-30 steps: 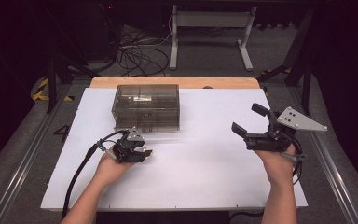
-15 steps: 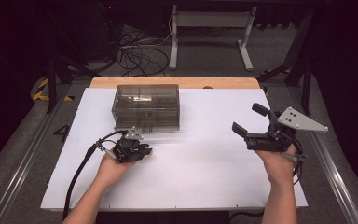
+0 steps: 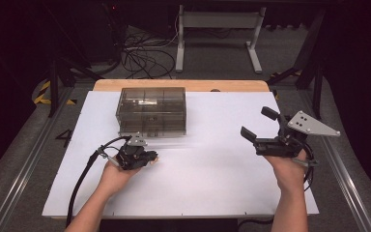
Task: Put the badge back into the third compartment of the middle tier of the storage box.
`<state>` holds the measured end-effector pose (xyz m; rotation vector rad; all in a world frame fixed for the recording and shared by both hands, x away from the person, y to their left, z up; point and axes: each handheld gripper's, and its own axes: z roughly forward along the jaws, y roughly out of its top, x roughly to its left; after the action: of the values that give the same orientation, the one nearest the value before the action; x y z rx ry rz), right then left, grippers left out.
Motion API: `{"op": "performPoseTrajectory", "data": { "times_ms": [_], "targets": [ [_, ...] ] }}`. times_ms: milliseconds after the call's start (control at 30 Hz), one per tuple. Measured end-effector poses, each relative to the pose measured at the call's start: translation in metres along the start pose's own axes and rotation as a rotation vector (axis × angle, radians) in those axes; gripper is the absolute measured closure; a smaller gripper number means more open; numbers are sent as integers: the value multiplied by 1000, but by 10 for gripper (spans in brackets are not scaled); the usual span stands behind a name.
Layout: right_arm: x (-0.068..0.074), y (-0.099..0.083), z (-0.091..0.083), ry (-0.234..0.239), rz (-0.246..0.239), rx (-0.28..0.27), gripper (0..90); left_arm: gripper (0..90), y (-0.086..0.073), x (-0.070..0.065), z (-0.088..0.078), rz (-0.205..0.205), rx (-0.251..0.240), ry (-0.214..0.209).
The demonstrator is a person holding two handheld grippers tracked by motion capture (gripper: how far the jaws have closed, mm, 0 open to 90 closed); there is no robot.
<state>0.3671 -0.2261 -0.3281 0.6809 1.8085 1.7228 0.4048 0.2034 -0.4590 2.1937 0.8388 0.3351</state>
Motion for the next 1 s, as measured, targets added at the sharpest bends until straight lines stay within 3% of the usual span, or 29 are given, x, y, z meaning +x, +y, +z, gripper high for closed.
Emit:
{"op": "performPoseTrajectory", "data": {
  "times_ms": [300,467,533,667,1000],
  "targets": [
    [0,0,1,4,-1,5,31,844,1,-2,-3,11,-27,6],
    [0,-1,2,6,-4,7,31,845,3,-4,-9,16,-63,26],
    [0,-1,2,4,0,6,31,845,5,-8,-13,30,-77,56],
    [0,-1,2,3,0,5,31,845,9,-14,-17,45,-100,77],
    [-1,0,1,6,0,3,31,846,16,-21,-20,62,-126,94]
  ]
}}
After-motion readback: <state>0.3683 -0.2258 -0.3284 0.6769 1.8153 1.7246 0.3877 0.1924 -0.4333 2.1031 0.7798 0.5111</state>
